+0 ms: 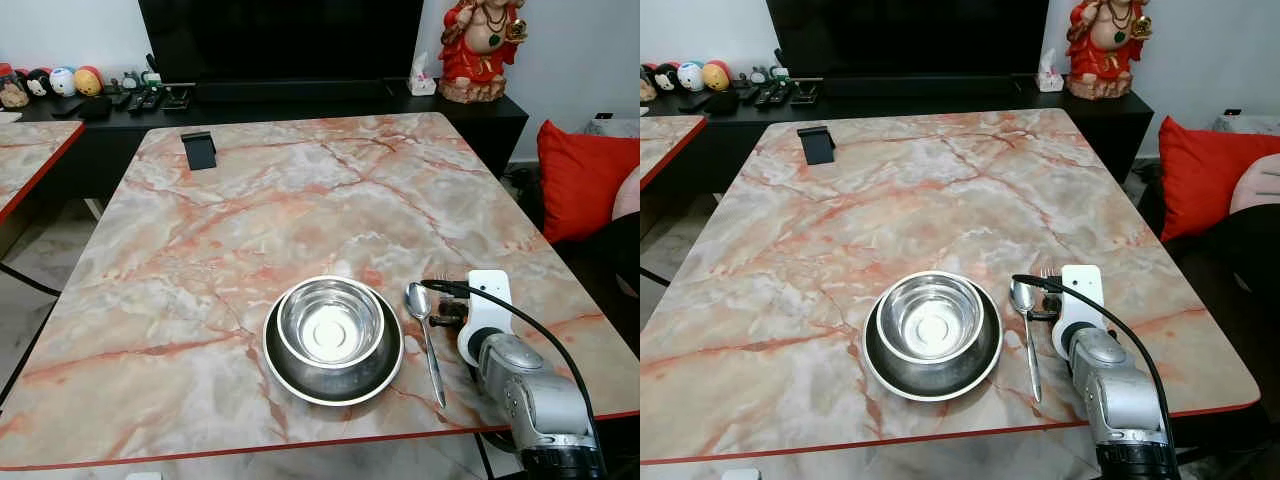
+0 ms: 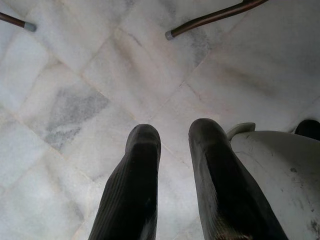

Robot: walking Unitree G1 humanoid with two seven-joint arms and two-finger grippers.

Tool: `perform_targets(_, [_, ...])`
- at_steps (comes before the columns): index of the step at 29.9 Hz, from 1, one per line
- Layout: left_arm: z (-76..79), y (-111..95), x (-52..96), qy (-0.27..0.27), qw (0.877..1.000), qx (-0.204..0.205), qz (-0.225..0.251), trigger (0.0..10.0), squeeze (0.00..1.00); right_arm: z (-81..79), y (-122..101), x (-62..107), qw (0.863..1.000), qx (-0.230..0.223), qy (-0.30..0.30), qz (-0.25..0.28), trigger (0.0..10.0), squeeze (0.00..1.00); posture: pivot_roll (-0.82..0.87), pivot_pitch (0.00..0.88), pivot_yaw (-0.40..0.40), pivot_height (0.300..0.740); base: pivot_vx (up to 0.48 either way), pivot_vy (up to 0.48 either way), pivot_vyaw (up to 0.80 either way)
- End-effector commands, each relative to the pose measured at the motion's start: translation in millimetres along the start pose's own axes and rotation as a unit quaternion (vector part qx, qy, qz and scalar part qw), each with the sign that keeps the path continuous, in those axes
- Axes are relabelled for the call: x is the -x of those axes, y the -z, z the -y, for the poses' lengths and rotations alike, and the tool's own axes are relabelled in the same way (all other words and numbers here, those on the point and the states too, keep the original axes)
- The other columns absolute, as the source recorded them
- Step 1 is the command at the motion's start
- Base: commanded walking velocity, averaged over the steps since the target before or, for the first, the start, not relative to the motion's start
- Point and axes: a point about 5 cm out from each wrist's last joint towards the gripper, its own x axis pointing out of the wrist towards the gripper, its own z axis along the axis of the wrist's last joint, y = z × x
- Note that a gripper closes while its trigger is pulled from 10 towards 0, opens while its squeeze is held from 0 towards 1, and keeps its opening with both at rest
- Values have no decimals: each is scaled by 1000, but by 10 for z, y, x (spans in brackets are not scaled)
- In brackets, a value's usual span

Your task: Setting the table

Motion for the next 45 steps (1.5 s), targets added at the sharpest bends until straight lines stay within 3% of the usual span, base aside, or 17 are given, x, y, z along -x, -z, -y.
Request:
perform_targets(1, [-30, 12, 5, -2, 1000, -9, -5, 10000, 0, 13, 32, -10, 1000, -3, 4, -7, 10000, 0, -101, 0, 11, 707, 0, 0, 0])
perform_targets(5, [-27, 10, 4, -3, 1000, -9, -5, 10000, 0, 1, 32, -13, 1000, -5, 3, -7, 10000, 31, -98, 0, 13, 707, 0, 0, 0])
perform_targets(7, [-28, 10, 4, -3, 1000, -9, -5, 10000, 0, -10, 34, -13, 1000, -6, 2, -7, 10000, 165, -99, 0, 14, 707, 0, 0, 0])
perform_targets(8, [-28, 10, 4, -3, 1000, -9, -5, 10000, 0, -10, 34, -13, 1000, -6, 2, -7, 10000, 165, -99, 0, 14, 707, 0, 0, 0])
perform_targets(9, [-29, 11, 4, -3, 1000, -9, -6, 10000, 0, -15, 34, -12, 1000, -7, 0, -7, 10000, 482, -99, 0, 14, 707, 0, 0, 0])
perform_targets(10, [-30, 12, 4, -3, 1000, -9, -6, 10000, 0, -16, 34, -12, 1000, -7, 0, -7, 10000, 616, -99, 0, 15, 707, 0, 0, 0])
perform_targets(18, [-33, 16, 6, -3, 1000, -11, -7, 10000, 0, -31, 40, -13, 1000, -10, -2, -7, 10000, 659, -99, 0, 18, 707, 0, 0, 0])
perform_targets(21, [-33, 14, 5, -3, 1000, -11, -7, 10000, 0, -32, 41, -14, 1000, -10, -2, -7, 10000, 651, -99, 0, 19, 707, 0, 0, 0])
perform_targets(23, [-34, 12, 4, -3, 1000, -12, -7, 10000, 0, -33, 39, -13, 1000, -10, -2, -7, 10000, 600, -99, 0, 19, 707, 0, 0, 0])
perform_targets(24, [-34, 11, 4, -3, 1000, -12, -8, 10000, 0, -33, 39, -12, 1000, -10, -1, -6, 10000, 514, -99, 0, 19, 707, 0, 0, 0])
perform_targets(25, [-35, 10, 3, -3, 1000, -12, -8, 10000, 0, -32, 37, -12, 1000, -9, 0, -6, 10000, 0, -101, 0, 21, 707, 0, 0, 0])
perform_targets(39, [-39, 3, 1, -1, 1000, -12, -8, 10000, 0, 13, -65, 3, 999, 19, 21, 19, 10000, 0, -101, 0, 19, 707, 0, 0, 0])
perform_targets(45, [-37, 0, 0, -1, 1000, -12, -8, 10000, 0, 8, -153, 29, 999, 10, 21, 46, 10000, 0, -104, 0, 21, 707, 0, 0, 0])
